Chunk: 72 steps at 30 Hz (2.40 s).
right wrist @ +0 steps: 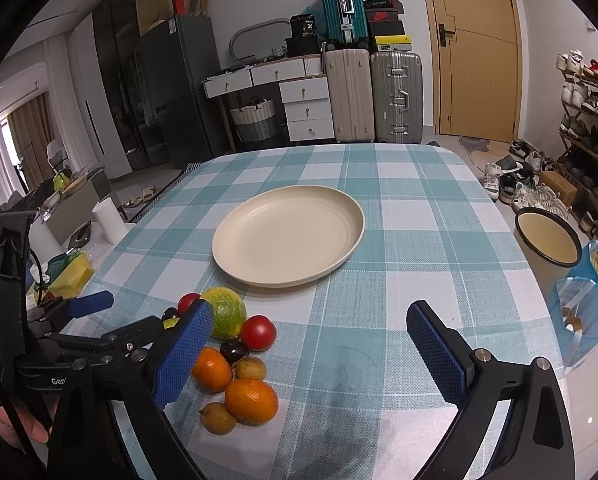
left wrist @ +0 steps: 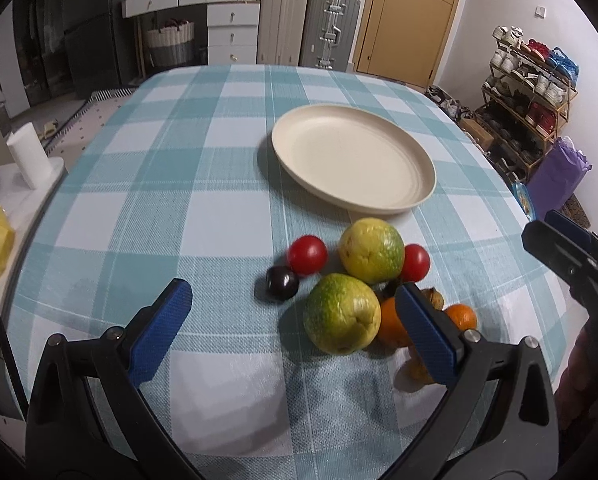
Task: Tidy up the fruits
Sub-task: 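Close the left tool on the large green citrus, then lift the green citrus with the left tool while the right tool grasps the yellow citrus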
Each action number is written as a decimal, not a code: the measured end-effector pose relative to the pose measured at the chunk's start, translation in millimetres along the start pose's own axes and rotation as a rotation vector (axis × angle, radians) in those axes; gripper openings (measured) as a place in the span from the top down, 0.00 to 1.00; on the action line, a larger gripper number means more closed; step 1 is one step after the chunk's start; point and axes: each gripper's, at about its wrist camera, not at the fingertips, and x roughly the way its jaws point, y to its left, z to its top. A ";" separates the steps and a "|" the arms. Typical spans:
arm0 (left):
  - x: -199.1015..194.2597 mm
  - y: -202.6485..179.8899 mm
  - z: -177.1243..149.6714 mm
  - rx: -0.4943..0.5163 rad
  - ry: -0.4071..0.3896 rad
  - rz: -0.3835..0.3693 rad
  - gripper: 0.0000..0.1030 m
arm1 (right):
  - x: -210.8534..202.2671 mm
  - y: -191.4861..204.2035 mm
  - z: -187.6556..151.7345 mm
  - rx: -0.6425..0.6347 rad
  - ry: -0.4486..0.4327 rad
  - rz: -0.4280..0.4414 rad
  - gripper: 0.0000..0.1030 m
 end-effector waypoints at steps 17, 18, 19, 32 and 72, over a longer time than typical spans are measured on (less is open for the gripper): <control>31.2 11.3 -9.1 -0.098 0.157 -0.249 0.52 | 10.1 -0.9 -3.8 0.008 0.029 0.008 0.04; 32.3 10.2 -8.9 -0.093 0.160 -0.254 0.56 | 10.5 -1.2 -4.0 0.010 0.030 0.009 0.04; 33.0 9.5 -8.7 -0.089 0.158 -0.252 0.56 | 11.1 -1.5 -4.1 0.010 0.031 0.010 0.04; 29.1 14.7 -7.6 -0.094 0.150 -0.291 0.56 | 13.0 -1.3 -4.1 0.003 0.033 0.013 0.04; 8.6 56.3 -7.2 -0.089 0.135 -0.355 0.63 | 78.3 48.2 6.2 -0.084 0.179 0.247 0.04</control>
